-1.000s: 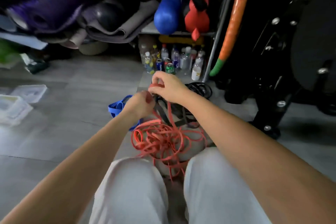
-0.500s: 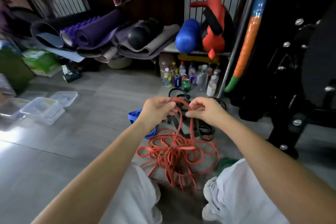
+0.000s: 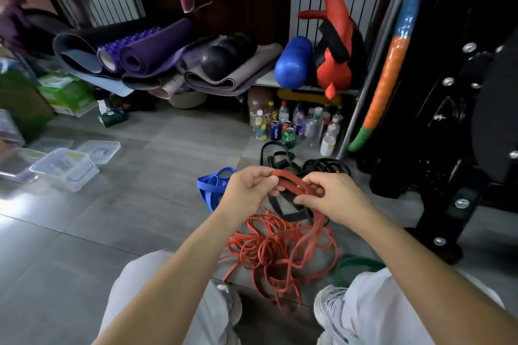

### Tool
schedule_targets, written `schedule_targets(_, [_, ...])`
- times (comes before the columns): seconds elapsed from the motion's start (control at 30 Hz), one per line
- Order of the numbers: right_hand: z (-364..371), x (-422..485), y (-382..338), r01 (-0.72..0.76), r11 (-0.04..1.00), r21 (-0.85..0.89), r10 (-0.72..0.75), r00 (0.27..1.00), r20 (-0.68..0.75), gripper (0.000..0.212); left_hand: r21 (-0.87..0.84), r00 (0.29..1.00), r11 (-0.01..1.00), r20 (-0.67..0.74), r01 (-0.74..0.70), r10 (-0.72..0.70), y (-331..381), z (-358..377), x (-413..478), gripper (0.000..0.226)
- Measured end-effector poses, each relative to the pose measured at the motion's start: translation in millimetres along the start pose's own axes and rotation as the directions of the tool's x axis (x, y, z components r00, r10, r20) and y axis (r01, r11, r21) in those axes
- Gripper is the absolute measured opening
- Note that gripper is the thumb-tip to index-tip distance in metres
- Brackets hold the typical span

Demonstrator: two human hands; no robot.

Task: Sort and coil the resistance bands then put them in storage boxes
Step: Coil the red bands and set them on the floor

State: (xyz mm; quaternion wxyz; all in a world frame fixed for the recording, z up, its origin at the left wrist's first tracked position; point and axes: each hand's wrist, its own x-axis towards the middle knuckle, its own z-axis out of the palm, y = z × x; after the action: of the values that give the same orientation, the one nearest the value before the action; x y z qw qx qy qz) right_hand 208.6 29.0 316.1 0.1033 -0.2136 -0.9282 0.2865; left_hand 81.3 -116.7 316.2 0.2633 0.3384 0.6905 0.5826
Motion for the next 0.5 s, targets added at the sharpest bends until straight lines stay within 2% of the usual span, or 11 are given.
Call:
schedule_targets(0.2, [2, 1, -7, 0.021, 1.0, 0.013, -0.022, 0.999, 0.027, 0.021, -0.099, 1.0, 0.995, -0.017, 0.008, -0.01, 1, -5, -3, 0.018])
schedule_targets(0.3, [6, 1, -13, -0.029, 0.975, 0.22, 0.021, 0.999, 0.039, 0.012, -0.274, 0.997, 0.959, 0.055, 0.066, -0.052, 1, -11, -5, 0.016])
schedule_targets(0.4, [4, -2, -22, -0.025, 0.924, 0.382, 0.016, 0.999, 0.028, 0.014, -0.491, 0.985, 0.859, 0.158, 0.143, -0.074, 5, -17, -8, 0.018])
schedule_targets(0.5, [0, -6, -30, -0.003, 0.869, 0.495, 0.021, 0.999, -0.03, 0.015, -0.546, 0.972, 0.819, 0.227, 0.178, -0.06, 12, -22, -11, 0.022])
